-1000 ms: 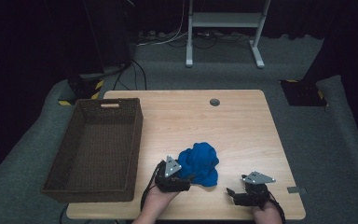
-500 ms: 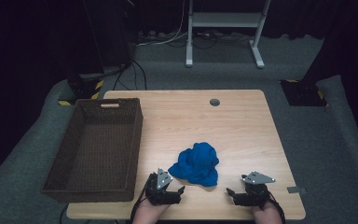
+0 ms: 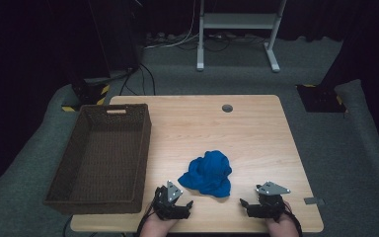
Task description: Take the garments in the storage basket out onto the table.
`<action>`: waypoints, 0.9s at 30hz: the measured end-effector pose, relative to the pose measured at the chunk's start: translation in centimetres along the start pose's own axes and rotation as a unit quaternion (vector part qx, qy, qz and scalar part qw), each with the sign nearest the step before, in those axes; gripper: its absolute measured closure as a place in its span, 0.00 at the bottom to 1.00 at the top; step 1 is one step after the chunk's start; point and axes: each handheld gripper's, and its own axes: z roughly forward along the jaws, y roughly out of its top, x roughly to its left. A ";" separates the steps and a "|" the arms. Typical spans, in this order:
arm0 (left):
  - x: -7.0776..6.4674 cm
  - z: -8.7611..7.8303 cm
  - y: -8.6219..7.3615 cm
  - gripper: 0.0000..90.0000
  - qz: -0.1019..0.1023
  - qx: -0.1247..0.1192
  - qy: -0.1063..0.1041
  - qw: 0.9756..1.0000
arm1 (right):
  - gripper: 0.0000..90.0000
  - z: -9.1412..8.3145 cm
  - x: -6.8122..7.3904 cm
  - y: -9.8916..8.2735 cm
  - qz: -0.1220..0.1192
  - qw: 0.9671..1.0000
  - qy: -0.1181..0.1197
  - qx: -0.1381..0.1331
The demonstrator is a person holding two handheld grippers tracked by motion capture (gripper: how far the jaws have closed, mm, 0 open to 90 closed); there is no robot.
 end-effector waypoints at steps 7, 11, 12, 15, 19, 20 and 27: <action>0.1 0.1 -0.1 0.10 -0.004 -0.002 0.002 1.000 | 0.17 -0.1 0.1 -0.1 -0.007 1.000 -0.003 -0.001; 0.1 0.1 -0.1 0.10 -0.006 -0.002 0.003 1.000 | 0.19 -0.6 0.8 0.7 -0.012 1.000 -0.018 -0.014; 0.1 0.1 -0.1 0.10 -0.006 -0.002 0.003 1.000 | 0.19 -0.8 1.0 1.0 -0.013 1.000 -0.014 -0.020; 0.1 0.1 -0.1 0.10 -0.006 -0.002 0.003 1.000 | 0.19 -1.2 1.7 1.9 -0.010 1.000 -0.005 -0.028; 0.1 0.1 -0.2 0.09 -0.009 -0.001 0.004 1.000 | 0.19 -1.2 2.5 3.1 -0.017 0.999 -0.004 -0.026; 0.1 0.1 -0.2 0.09 -0.010 -0.001 0.004 1.000 | 0.19 -1.3 2.6 3.5 -0.013 0.999 0.002 -0.031; 0.2 0.0 -0.3 0.11 -0.017 -0.003 0.011 1.000 | 0.28 -0.8 4.5 6.4 -0.030 0.998 0.018 -0.049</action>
